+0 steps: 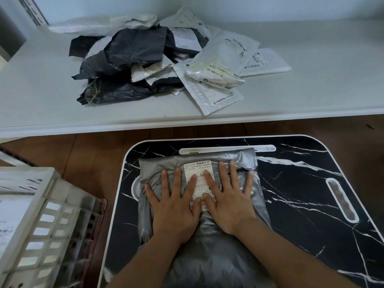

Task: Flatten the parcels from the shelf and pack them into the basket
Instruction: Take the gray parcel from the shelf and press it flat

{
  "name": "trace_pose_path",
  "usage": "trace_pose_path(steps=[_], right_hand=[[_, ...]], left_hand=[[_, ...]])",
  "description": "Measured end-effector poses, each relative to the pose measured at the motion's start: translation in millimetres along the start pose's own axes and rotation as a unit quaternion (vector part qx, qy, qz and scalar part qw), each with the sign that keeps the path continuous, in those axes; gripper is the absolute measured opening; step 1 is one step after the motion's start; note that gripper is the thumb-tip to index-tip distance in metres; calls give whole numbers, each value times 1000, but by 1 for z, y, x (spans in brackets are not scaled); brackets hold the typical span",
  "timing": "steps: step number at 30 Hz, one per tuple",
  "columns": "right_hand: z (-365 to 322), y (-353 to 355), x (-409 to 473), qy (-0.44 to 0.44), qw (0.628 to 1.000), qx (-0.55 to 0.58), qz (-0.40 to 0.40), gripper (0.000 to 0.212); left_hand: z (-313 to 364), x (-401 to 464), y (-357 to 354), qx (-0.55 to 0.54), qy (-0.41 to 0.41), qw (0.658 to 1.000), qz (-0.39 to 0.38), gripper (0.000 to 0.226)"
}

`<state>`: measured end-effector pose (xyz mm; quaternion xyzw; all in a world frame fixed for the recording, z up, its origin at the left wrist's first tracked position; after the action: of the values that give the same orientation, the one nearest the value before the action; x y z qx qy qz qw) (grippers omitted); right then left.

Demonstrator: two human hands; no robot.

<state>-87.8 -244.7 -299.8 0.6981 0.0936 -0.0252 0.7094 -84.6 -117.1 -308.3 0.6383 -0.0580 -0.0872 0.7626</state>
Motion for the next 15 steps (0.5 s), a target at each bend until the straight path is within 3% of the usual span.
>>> trace_pose_path(steps=[3, 5, 9, 15], right_hand=[[-36, 7, 8, 143, 990, -1, -3, 51], [-50, 15, 18, 175, 984, 16, -18, 53], [-33, 6, 38, 131, 990, -12, -42, 73], [16, -3, 42, 22, 999, -12, -39, 73]], left_hand=[[0, 0, -1, 2, -5, 1000, 6, 59], [0, 0, -2, 6, -4, 1000, 6, 61], [0, -1, -3, 4, -5, 1000, 4, 58], [-1, -1, -3, 5, 0, 1000, -1, 60]])
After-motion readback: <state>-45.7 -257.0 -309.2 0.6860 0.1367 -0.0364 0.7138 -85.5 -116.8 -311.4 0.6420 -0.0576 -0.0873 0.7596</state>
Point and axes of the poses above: each hand's wrist, its own x-axis towards the middle knuckle, its own y-axis out of the back of the hand, z = x × y, the point moved 10 cm from there along x, towards the middle knuckle, and after that the axes turned 5 degrees about -x, right-handed, at the moved point
